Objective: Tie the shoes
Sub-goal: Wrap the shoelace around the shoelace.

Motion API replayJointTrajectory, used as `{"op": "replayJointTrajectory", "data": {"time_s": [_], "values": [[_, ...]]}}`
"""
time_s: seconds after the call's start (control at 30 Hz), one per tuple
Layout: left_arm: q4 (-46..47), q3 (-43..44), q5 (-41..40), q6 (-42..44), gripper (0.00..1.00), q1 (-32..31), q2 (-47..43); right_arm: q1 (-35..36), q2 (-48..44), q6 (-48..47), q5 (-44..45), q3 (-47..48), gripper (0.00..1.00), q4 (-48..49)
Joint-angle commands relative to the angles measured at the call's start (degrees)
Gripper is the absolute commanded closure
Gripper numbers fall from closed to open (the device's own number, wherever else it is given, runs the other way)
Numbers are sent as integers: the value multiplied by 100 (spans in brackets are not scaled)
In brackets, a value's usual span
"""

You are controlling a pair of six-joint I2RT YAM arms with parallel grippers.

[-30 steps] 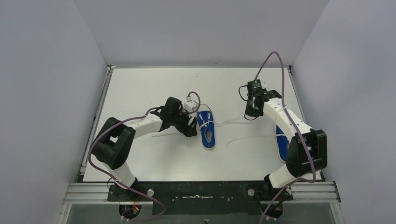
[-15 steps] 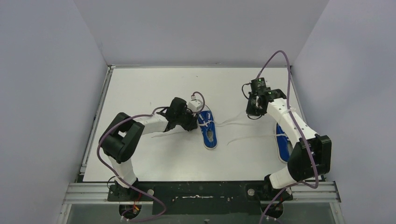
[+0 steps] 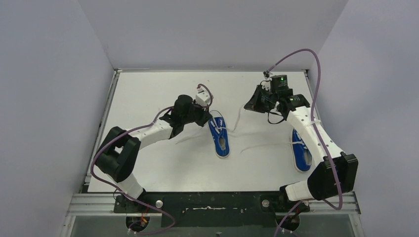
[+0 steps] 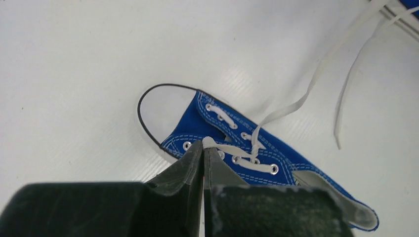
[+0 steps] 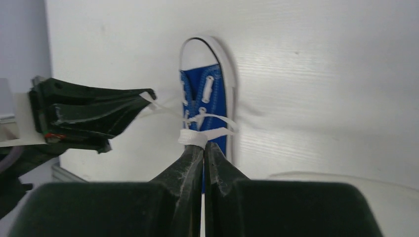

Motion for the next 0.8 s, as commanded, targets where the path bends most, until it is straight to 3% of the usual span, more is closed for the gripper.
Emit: {"op": "replayJointTrajectory", "data": {"time_s": [0.0, 0.13, 0.3, 0.5, 0.77], "values": [[1542, -208, 174, -583, 100, -4, -61, 89, 430, 1062, -1284, 47, 100, 1957], [2389, -652, 349, -747, 100, 3, 89, 253, 1242, 1869, -1410, 239, 100, 3018], [3059, -1078, 524, -710, 100, -12, 122, 644, 2398, 1964, -1779, 1078, 100, 3124], [3683, -1465, 931, -499, 100, -46, 227, 1159, 4089, 889, -2942, 2664, 100, 1140], [4003, -1677, 1563, -63, 100, -57, 267, 1841, 4988, -712, -2876, 3574, 99, -1251]]}}
